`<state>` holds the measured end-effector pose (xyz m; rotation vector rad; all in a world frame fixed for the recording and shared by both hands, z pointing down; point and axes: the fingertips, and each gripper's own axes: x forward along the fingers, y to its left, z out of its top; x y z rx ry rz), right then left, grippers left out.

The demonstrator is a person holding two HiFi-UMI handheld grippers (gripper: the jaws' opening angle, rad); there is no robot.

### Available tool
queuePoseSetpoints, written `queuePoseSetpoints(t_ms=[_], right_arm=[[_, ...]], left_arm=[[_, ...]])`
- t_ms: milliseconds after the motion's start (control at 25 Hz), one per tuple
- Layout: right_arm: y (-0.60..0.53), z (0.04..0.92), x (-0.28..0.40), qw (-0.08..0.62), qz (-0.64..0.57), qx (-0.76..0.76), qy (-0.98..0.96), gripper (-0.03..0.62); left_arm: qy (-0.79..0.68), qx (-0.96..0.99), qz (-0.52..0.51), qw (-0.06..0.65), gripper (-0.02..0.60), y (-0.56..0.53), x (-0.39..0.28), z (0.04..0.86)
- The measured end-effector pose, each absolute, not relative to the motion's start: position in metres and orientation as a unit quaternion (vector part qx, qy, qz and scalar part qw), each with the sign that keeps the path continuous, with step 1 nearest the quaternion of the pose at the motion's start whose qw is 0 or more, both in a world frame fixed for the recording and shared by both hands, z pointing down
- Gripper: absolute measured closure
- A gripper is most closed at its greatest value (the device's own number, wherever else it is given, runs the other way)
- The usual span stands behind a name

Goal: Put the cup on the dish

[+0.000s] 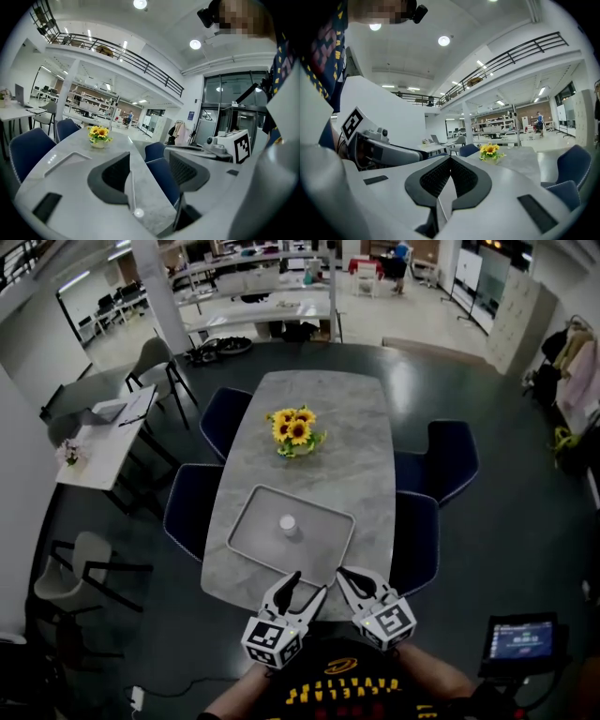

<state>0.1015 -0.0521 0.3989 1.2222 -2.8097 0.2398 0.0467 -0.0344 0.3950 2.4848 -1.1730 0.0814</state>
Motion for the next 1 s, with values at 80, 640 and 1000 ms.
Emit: queuePoseSetpoints(t_ms=[80, 640, 1000], right_arm=[[-0.043, 0.395, 0.105, 0.026, 0.071, 0.391, -0.917, 0.588], [0.005, 0.372, 0.135, 0.016, 0.037, 0.381, -0.924, 0.588], [0.024, 0.377, 0.153, 0.019, 0.029, 0.386, -0.922, 0.588]], left_arm=[[-0.42, 0.887, 0.028, 0.192, 0.314, -0.023, 0.055, 0.393], [-0.424, 0.891, 0.024, 0.161, 0.314, 0.034, 0.091, 0.38], [-0.421, 0.892, 0.024, 0.161, 0.314, 0.053, 0.106, 0.379]])
